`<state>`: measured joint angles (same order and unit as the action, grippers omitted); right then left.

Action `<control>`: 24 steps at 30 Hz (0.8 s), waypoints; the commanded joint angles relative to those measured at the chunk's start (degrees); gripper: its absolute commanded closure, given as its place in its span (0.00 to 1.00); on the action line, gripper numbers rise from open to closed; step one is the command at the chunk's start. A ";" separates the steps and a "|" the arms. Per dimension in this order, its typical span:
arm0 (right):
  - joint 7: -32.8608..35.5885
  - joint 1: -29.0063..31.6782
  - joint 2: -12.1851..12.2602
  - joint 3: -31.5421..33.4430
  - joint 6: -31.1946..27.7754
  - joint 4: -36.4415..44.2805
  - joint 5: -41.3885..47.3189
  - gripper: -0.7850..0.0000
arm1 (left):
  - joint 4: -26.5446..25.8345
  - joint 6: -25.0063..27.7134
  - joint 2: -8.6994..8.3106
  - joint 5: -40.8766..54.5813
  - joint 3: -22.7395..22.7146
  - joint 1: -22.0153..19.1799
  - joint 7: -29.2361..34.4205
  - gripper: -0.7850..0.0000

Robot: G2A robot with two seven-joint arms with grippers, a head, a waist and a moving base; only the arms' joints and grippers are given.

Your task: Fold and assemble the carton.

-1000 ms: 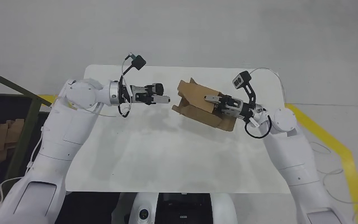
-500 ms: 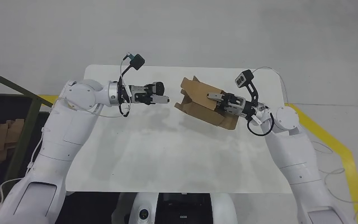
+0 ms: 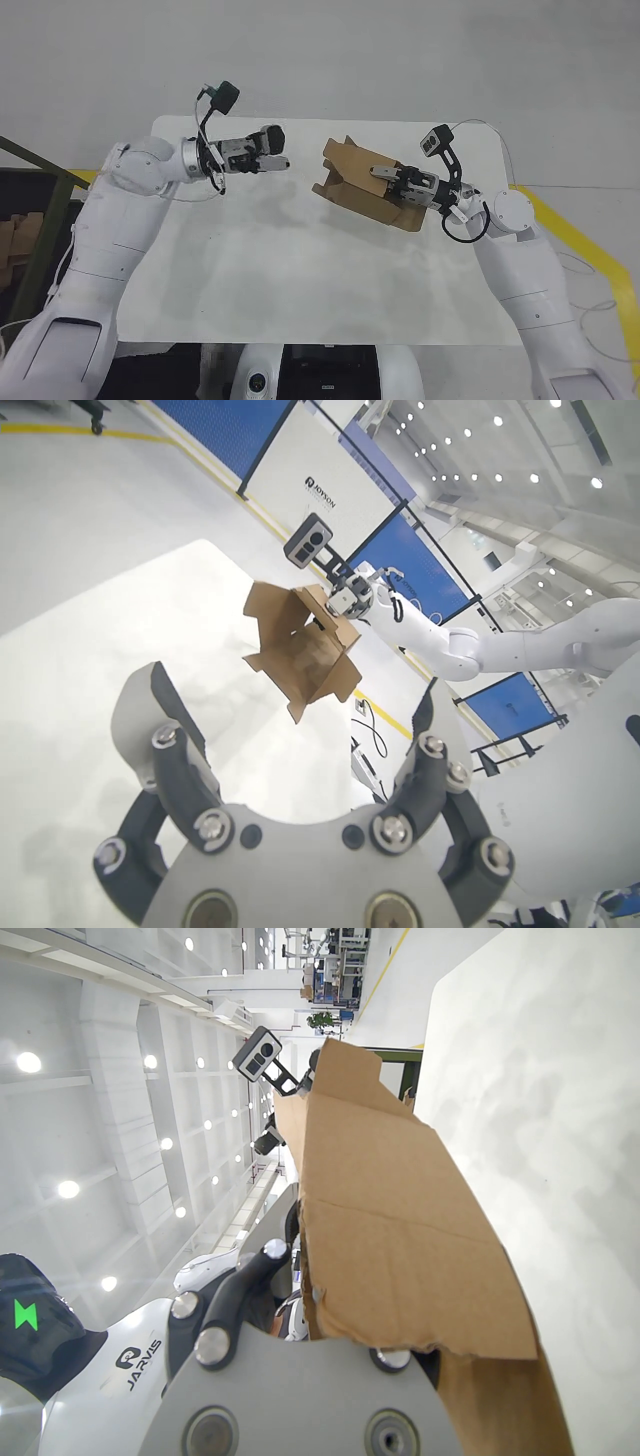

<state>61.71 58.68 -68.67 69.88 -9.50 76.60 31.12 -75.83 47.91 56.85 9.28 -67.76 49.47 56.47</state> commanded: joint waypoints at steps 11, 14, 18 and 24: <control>0.00 0.00 0.00 0.00 0.00 0.00 0.00 1.00 | 0.70 10.09 0.26 -21.99 2.53 0.40 -20.71 0.00; 0.00 0.00 0.00 0.00 0.00 0.00 0.00 1.00 | -1.06 10.09 0.04 -28.10 2.15 1.24 -26.18 0.00; 0.00 0.00 0.00 0.00 0.00 0.00 0.00 1.00 | -3.83 10.09 -0.50 -35.87 2.11 2.51 -35.80 0.00; 0.00 0.00 0.00 0.00 0.00 0.00 0.00 1.00 | -5.46 10.09 -2.29 -46.71 2.98 4.07 -49.87 0.00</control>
<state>61.71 58.68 -68.67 69.88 -9.50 76.60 31.12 -81.35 58.00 54.93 -35.36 -65.20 53.43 9.52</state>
